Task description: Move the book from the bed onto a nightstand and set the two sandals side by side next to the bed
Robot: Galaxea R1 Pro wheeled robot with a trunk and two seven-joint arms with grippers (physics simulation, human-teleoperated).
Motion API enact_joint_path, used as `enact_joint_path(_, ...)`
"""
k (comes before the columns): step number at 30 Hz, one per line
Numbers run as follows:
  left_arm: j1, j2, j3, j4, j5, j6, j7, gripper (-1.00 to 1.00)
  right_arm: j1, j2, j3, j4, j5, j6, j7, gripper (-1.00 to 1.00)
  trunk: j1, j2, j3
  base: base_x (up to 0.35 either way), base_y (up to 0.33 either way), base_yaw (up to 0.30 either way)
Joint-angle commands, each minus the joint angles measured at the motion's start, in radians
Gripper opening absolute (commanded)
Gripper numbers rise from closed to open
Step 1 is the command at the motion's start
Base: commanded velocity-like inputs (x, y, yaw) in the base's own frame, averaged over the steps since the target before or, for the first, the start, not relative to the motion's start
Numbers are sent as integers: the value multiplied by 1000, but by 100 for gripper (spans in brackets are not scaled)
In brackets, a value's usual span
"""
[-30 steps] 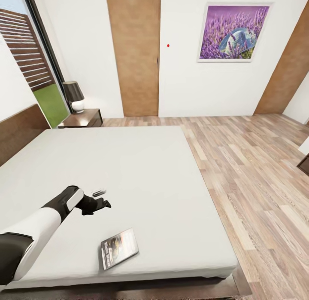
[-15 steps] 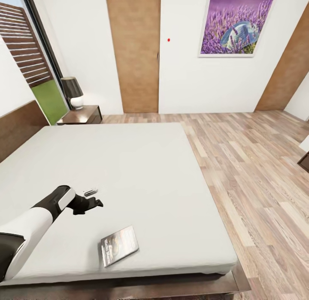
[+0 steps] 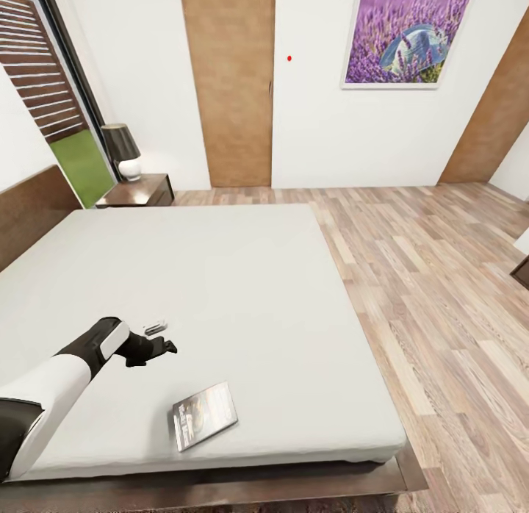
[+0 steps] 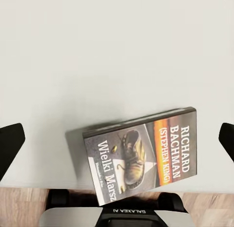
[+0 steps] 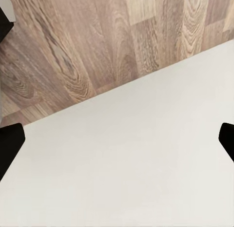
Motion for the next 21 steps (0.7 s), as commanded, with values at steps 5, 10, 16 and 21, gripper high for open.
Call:
enact_joint_path(5,0,-1,-2,-1,-10,-1,-6,100,0,-1,-8,1,11,2,-3,100,0,-1,-9,0,0,0)
enact_joint_path(10,0,-1,-2,-2,-10,-1,-5,100,0,0,-8,2,11,2,-3,100,0,-1,-17,0,0,0)
enact_joint_path(16,0,-1,-3,-5,-10,1,-9,100,0,1,-7,4,11,2,-3,100,0,-1,-27,0,0,0)
enact_joint_path(21,-10,-3,-2,-18,-10,2,-5,100,0,-1,-7,5,11,2,-3,100,0,-1,-35,0,0,0)
